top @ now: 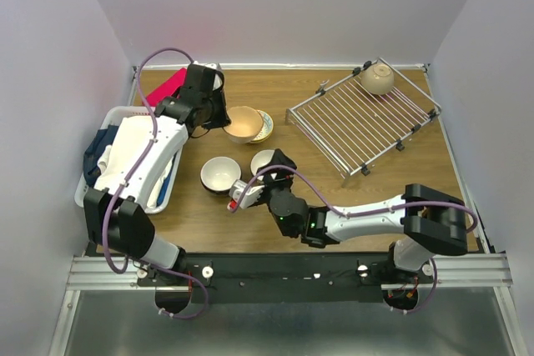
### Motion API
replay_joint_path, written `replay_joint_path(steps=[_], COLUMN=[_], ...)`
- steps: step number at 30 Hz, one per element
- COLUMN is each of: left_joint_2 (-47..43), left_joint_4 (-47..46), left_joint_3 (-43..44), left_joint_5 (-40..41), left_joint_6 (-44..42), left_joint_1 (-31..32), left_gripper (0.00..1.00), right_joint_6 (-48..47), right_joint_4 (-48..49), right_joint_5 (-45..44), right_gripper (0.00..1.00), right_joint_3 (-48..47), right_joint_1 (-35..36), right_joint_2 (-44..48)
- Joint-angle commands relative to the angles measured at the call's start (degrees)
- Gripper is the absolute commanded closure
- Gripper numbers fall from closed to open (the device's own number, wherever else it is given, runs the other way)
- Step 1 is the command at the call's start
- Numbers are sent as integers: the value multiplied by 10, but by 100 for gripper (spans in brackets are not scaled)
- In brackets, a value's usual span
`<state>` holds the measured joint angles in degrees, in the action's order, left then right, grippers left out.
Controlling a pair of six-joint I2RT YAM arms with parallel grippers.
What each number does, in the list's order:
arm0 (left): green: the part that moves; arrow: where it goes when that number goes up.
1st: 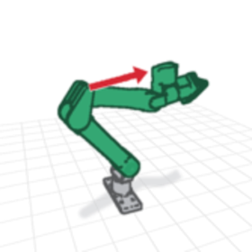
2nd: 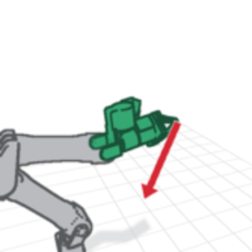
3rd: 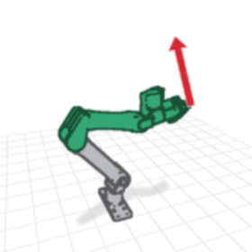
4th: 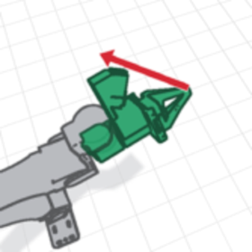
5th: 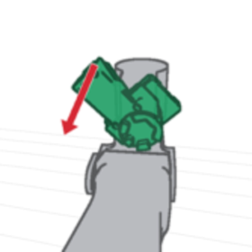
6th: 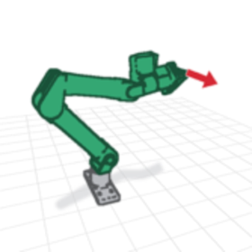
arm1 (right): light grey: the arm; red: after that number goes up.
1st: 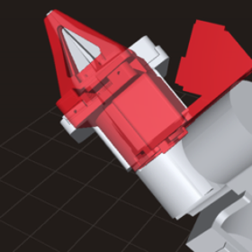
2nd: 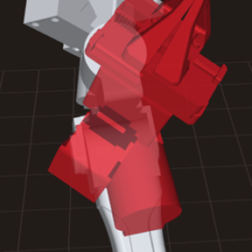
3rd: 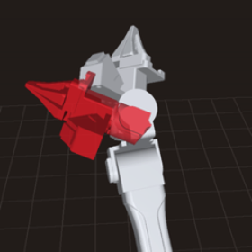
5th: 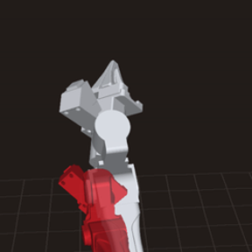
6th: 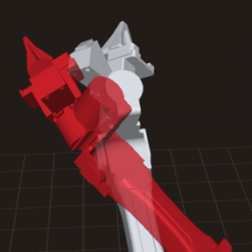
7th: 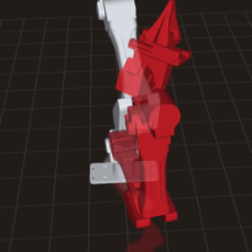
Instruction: Unload the bowls from the dish rack
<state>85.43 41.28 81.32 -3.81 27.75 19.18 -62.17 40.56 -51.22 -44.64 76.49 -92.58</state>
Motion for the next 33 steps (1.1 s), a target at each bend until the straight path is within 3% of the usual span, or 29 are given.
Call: replay_joint_path(steps=[1,10,20,27,33], left_joint_2=[-52,-160,-243,-181,-99], left_joint_4=[-37,-129,-184,-227,-276], left_joint_3=[-9,-154,-264,-244,-229], left_joint_5=[80,39,66,114,119], left_joint_6=[-37,-36,-42,-59,-46], left_joint_1=[-4,0,5,-4,-40], left_gripper=[100,100,100,100,100], right_joint_6=[139,356,513,616,654], right_joint_4=[-124,-331,-446,-479,-502], right_joint_5=[-12,20,110,180,196], right_gripper=[0,0,0,0,0], right_joint_3=[-1,-53,-90,-89,-81], right_joint_1=[-3,-64,-183,-293,-322], right_joint_2=[45,117,187,242,274])
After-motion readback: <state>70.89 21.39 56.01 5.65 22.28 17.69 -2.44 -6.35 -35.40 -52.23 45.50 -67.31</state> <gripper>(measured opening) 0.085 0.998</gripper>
